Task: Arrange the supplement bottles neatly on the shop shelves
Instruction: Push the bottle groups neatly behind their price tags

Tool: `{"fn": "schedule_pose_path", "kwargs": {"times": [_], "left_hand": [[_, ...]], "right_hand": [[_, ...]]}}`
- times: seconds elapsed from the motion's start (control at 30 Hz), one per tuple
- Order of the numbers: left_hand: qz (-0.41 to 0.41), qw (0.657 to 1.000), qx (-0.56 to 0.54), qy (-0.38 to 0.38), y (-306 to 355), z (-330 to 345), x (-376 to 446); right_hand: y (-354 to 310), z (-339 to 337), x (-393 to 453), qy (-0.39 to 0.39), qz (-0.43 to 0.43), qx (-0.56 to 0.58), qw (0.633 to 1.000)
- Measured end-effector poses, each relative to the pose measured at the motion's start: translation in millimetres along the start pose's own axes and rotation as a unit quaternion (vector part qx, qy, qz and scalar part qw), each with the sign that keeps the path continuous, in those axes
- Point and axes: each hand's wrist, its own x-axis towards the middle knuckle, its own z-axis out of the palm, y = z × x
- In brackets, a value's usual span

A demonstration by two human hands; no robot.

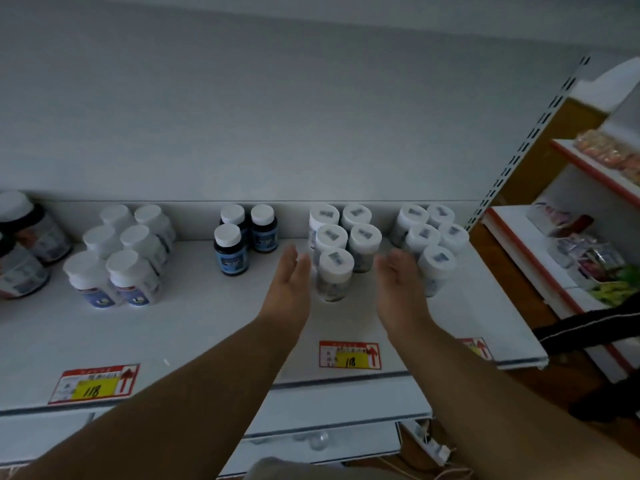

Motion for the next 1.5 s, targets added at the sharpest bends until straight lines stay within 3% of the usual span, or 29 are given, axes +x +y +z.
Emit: {"fn": "schedule_pose_path", "kwargs": {"times": [0.07,0.27,0.5,0.7,0.83,0.97,1.1,1.2,1.5], "left_hand": [[-0.023,0.999,-0.039,0.023,5.8,17.3,14.7],[-0.044,0.993,-0.108,0.033,20.8,49.4,51.8],[0.001,0.992,-0.127,0.005,8.2,54.8,74.8],[-0.009,0.993,-0.114,-0.004,6.1,56.8,78.4],[-0.039,0.991,-0.120,0.041,11.1,48.5,78.5],[-0.030,0.995,0.014,0.094,-3.8,38.2,43.5],[0.019,0.982,0.163,0.098,-9.0,43.1,1.5],[0.036,0.977,0.197,0.073,-9.1,40.8,-5.9],[0.028,0.976,0.185,0.112,-9.1,31.9,-2.6]], "right_hand": [[-5.1,-2.6,25.0,-0.017,0.019,0.035,0.999],[-12.1,7.9,82.7,-0.043,0.062,-0.001,0.997],[1.9,13.7,93.7,-0.119,0.016,0.074,0.990],[3.3,20.9,100.6,-0.112,0.020,0.082,0.990],[-3.4,19.0,103.0,-0.115,0.041,0.019,0.992],[8.6,-4.5,62.7,-0.041,0.000,-0.068,0.997],[26.5,-8.8,24.2,-0.115,-0.052,-0.099,0.987],[33.9,-2.1,14.7,-0.116,-0.084,-0.113,0.983],[28.3,5.7,13.5,-0.131,-0.116,-0.127,0.976]]}}
